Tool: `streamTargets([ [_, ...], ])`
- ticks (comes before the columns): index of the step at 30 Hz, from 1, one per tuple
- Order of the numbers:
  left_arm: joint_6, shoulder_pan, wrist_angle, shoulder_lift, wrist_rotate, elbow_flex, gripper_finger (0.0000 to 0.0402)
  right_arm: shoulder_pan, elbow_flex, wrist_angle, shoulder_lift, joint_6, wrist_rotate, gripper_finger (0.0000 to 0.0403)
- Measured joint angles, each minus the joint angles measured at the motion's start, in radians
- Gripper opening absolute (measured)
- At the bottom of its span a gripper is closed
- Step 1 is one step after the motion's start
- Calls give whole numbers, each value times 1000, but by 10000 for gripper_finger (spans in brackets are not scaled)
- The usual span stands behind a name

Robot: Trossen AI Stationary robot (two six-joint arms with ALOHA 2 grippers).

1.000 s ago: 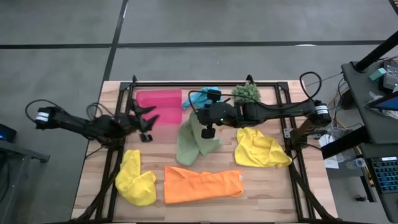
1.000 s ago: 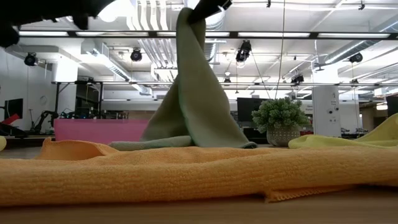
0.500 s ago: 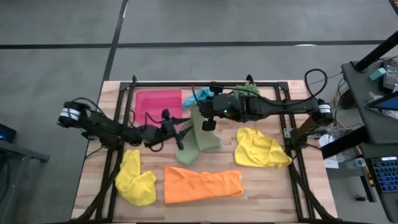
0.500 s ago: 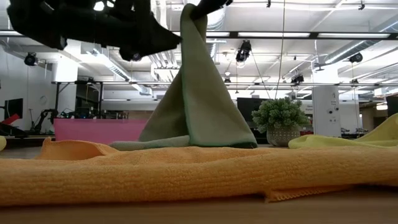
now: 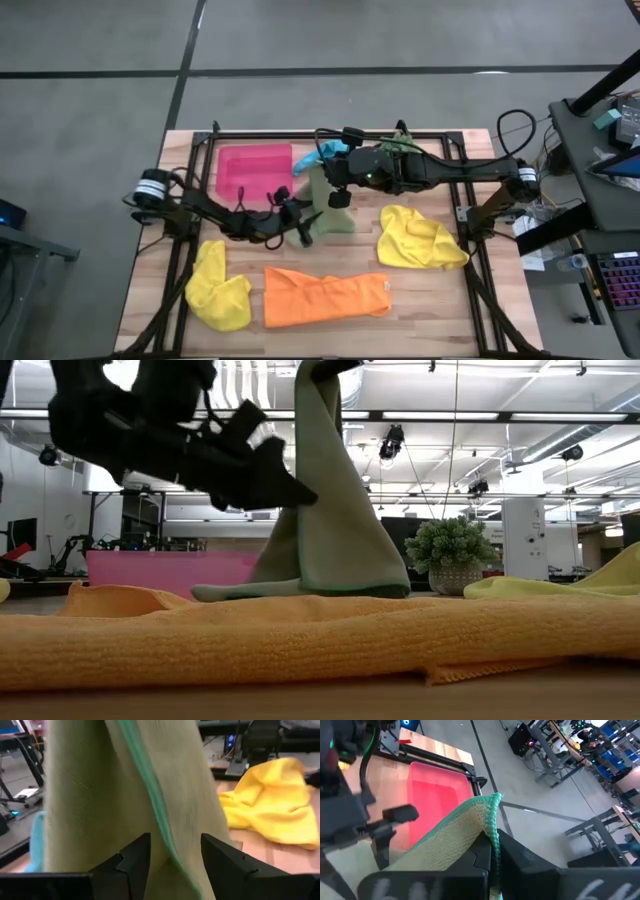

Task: Fold microfiber towels
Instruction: Fold the green towel

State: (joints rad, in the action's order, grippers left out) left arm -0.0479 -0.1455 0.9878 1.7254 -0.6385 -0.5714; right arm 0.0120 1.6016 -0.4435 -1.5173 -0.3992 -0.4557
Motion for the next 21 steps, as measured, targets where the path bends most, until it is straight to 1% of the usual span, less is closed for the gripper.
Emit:
streamTargets([
  [5,-6,0,0,98,81,-53,160,0,0,0,0,7,1,8],
  [8,-24,0,-2,152,111,-86,160,0,0,0,0,7,2,8],
  [12,-26,-6,-2,188,154,-105,153,0,0,-1,1,7,2,8],
  [14,-25,-10,-5,187,157,-102,137,0,0,-5,4,7,2,8],
  [16,-25,-13,-11,175,157,-93,111,0,1,-10,8,11,2,8],
  [19,-24,-13,-22,145,156,-79,54,0,1,-32,16,24,1,8],
  [21,-20,-13,-67,120,156,-76,17,0,1,-54,21,37,1,8],
])
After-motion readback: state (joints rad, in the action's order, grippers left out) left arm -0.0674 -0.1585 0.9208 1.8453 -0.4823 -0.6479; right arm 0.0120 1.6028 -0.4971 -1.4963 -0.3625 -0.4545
